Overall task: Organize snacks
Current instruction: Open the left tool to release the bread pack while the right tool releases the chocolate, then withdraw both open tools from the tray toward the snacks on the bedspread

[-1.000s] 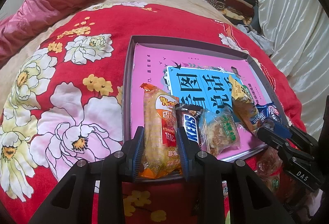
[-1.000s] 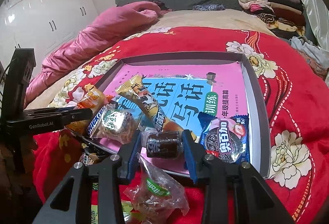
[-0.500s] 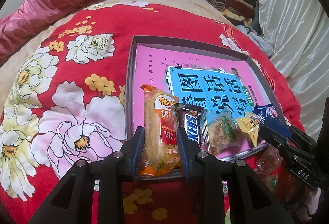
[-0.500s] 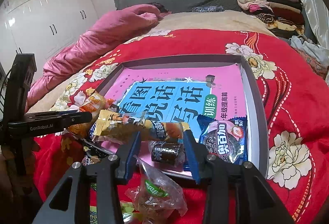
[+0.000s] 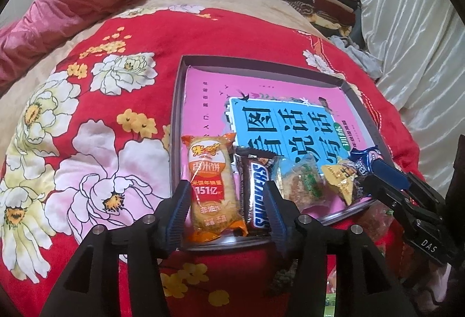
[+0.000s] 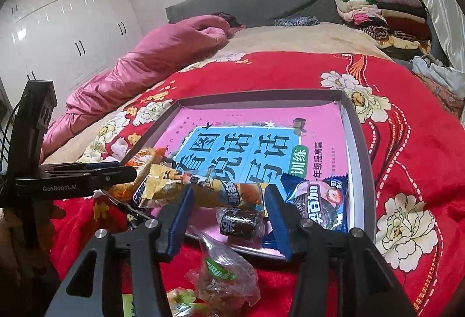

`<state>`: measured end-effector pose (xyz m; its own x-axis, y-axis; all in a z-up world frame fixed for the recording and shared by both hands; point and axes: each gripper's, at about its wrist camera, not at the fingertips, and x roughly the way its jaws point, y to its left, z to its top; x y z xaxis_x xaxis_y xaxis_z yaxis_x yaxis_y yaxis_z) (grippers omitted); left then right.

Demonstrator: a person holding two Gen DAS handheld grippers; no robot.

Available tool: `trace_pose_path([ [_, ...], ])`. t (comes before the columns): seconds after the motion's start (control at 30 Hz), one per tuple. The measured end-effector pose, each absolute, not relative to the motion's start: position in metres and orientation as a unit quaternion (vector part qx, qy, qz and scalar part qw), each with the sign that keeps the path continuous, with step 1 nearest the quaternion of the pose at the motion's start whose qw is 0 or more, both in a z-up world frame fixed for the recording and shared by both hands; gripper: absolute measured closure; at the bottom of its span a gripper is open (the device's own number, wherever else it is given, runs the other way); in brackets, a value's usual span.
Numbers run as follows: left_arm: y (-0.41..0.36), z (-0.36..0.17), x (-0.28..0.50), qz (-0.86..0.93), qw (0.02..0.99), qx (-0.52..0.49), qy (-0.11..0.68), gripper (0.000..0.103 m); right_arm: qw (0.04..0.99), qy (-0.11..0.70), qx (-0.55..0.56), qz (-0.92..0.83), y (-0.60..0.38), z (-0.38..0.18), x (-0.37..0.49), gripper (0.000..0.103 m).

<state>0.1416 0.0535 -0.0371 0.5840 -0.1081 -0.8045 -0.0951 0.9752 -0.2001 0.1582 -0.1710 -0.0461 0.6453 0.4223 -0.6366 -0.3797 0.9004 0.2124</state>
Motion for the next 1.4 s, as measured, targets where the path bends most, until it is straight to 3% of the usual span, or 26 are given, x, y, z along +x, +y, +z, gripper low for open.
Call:
trace_pose_path([
  [0.53, 0.048, -0.021, 0.137, -0.018, 0.887, -0.116, 0.446, 0.027, 0.916, 0.332, 0.034, 0.221, -0.176, -0.035, 0.153, 0.04],
  [1.4, 0.005, 0.003, 0.108, -0.083, 0.885, -0.087, 0.45, 0.023, 0.922, 0.318, 0.065, 0.212, -0.207, -0.017, 0.127, 0.033],
])
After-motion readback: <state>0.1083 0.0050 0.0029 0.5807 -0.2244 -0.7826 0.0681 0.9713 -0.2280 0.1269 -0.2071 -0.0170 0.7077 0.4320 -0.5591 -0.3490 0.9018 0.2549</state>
